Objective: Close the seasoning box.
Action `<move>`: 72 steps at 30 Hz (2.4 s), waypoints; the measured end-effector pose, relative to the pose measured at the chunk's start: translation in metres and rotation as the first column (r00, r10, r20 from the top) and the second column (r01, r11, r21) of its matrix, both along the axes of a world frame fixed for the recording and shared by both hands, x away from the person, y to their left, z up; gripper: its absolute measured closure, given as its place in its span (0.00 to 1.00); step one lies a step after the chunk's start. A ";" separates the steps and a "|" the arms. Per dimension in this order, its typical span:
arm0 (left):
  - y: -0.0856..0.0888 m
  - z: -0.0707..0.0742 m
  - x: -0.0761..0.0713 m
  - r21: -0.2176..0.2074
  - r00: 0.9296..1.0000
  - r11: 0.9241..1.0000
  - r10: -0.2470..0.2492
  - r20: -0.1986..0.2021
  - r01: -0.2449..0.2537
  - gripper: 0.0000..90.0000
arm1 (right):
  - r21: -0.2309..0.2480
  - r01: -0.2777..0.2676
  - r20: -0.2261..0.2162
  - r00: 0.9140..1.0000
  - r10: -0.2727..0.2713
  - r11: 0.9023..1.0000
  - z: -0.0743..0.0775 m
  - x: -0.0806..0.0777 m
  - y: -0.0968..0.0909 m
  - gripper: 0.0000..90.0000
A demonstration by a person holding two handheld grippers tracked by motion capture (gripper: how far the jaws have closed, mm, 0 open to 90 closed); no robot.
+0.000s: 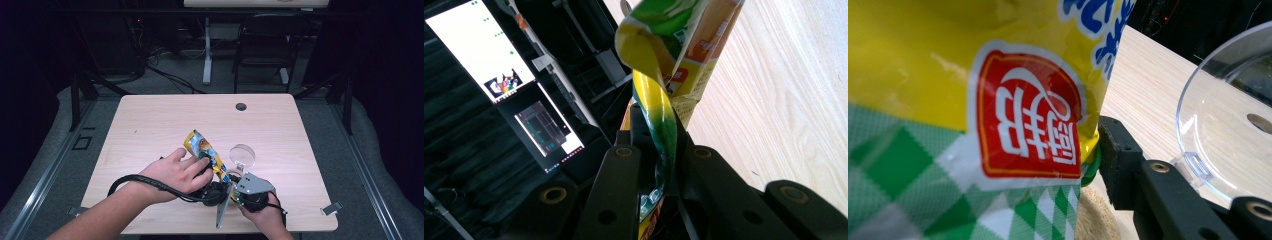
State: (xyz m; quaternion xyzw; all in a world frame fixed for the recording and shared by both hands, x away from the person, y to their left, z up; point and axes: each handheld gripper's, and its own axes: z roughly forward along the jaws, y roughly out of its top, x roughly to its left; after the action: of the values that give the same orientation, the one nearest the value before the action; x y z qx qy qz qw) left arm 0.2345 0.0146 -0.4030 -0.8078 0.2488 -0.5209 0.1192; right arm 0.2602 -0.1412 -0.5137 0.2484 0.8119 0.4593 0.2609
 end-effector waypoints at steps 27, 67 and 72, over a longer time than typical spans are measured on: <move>0.017 -0.003 0.004 -0.098 0.998 0.994 0.049 -0.045 -0.054 0.99 | -0.004 0.000 0.020 1.000 0.000 1.000 0.002 0.002 0.002 0.80; 0.045 -0.019 0.007 -0.261 0.984 0.955 0.108 -0.141 -0.142 0.99 | -0.005 0.015 0.042 0.999 -0.015 1.000 0.005 0.001 0.002 0.80; 0.048 -0.022 0.007 -0.278 0.980 0.947 0.118 -0.160 -0.160 0.99 | -0.001 0.017 0.045 0.999 -0.017 1.000 0.005 0.001 0.002 0.80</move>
State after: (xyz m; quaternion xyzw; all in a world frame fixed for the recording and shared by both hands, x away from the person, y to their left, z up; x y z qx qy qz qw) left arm 0.2414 0.0624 -0.4247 -0.8668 0.1199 -0.4836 0.0183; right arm 0.2612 -0.1397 -0.5089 0.2448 0.8039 0.4620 0.2834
